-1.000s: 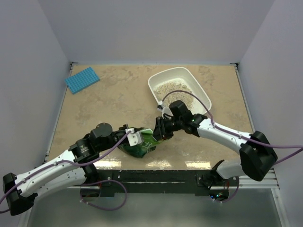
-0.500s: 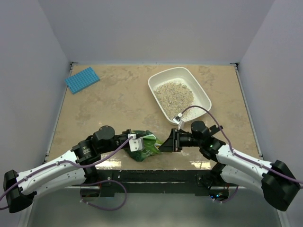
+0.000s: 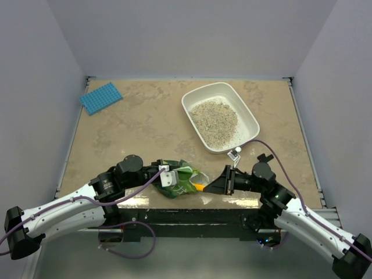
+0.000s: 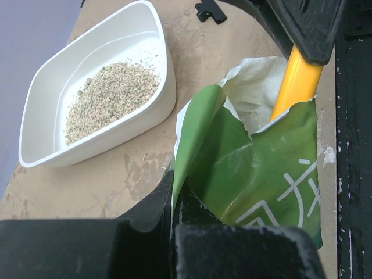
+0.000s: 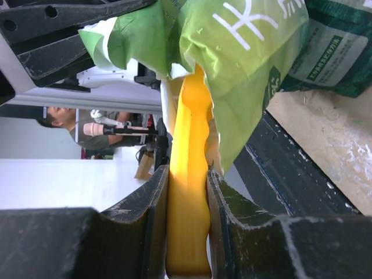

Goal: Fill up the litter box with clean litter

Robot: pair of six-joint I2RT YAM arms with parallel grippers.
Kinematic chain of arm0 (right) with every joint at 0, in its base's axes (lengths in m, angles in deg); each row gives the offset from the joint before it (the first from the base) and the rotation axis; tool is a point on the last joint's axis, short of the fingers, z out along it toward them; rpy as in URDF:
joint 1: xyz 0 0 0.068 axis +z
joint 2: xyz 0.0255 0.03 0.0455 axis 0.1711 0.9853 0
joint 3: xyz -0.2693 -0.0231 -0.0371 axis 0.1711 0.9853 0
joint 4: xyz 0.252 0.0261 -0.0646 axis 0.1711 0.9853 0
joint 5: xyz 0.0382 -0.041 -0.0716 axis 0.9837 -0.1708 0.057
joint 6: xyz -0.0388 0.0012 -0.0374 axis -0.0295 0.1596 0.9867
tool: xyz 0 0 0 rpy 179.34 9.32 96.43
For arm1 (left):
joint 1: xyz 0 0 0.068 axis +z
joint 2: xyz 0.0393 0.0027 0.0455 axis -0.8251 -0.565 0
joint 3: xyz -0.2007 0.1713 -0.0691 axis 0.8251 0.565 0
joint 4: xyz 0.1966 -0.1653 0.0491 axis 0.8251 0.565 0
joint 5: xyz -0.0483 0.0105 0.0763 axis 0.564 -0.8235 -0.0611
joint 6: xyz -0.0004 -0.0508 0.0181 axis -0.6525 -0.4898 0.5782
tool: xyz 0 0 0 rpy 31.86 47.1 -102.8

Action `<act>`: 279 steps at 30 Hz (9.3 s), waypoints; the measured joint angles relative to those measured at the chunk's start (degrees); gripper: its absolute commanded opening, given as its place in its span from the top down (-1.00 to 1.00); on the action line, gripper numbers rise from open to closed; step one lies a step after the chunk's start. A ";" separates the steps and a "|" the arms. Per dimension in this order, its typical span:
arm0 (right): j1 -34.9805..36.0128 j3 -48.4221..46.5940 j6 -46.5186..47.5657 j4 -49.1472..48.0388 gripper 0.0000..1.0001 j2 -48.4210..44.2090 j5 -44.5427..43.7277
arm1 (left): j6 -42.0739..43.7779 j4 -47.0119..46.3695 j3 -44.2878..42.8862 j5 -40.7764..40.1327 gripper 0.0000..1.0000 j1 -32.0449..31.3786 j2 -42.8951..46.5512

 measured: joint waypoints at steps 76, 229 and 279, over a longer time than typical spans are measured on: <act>0.50 -31.91 -5.75 66.95 1.00 -27.06 -21.24 | -0.04 -1.55 0.92 -5.05 1.00 -1.09 1.55; -21.57 -35.43 58.75 21.00 -0.79 21.75 7.72 | -19.39 14.75 -17.73 -26.75 1.00 5.75 -3.19; -12.17 -30.16 70.93 -19.93 -0.74 46.82 26.36 | -18.86 14.43 -12.20 -23.02 1.00 6.54 6.27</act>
